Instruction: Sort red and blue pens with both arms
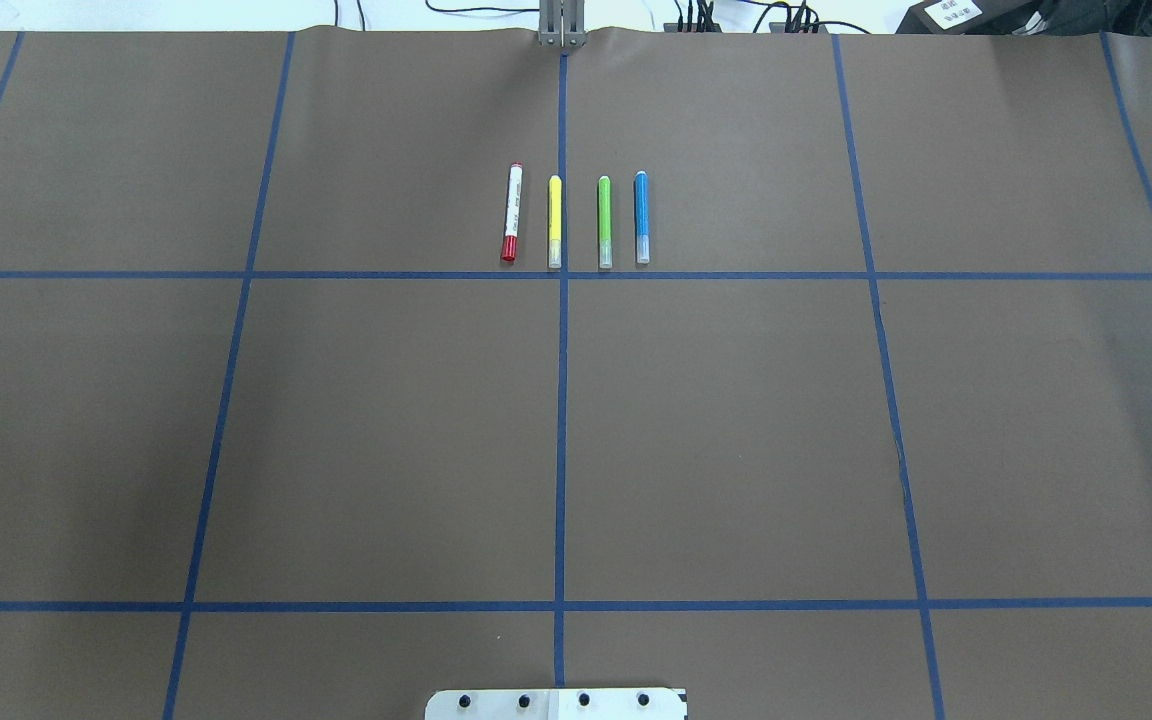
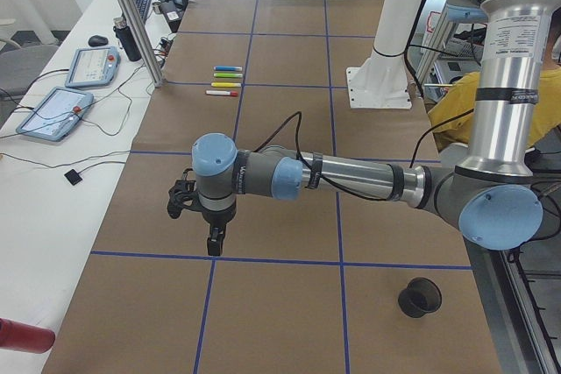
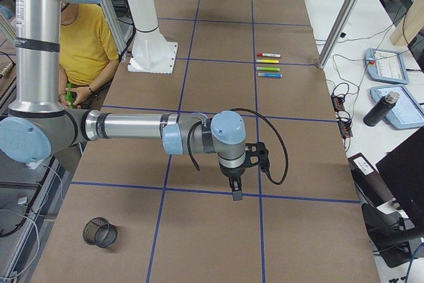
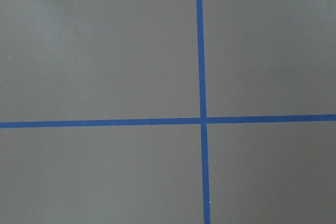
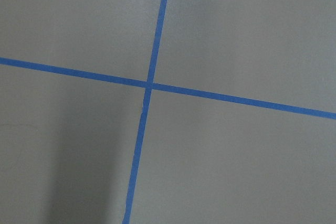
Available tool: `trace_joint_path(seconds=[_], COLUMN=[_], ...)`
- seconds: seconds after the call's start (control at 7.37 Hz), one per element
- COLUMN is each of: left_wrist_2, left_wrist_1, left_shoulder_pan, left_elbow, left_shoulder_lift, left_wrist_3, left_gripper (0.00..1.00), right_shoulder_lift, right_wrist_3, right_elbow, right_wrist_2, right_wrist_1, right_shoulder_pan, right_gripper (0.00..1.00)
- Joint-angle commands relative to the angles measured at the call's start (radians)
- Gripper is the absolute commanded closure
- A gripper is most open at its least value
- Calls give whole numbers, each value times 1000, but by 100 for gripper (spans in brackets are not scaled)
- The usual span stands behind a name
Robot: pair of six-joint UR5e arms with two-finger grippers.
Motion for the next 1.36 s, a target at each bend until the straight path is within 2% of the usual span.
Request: trace_joint_path(seconds=[0.0, 0.54, 0.68, 0.81, 1.09, 1.22], left_wrist_2=[-3, -2, -17, -15, -14, -15], left_wrist_1=[0, 1, -9, -43, -223, -341], left_shoulder_pan=[9, 12, 12, 12, 20, 20], left_elbow=[-14, -26, -39, -40, -36, -30], left_shoulder_lift=[-2, 1, 1, -7, -42, -38], left_wrist_3=[-1, -2, -7, -9, -6, -21], left_gripper=[0, 0, 0, 0, 0, 0], right_shoulder_lift=[2, -5, -2, 2, 5, 18], right_wrist_3=[0, 0, 8, 9, 19, 20], right_elbow=[1, 3, 3, 13, 6, 9], right_wrist_2=[3, 9, 37, 119, 136, 138], right_wrist_1=[0, 0, 2, 21, 139, 141], right_shoulder_pan=[0, 0, 0, 0, 0, 0], right_gripper=[1, 1, 1, 1, 0, 1])
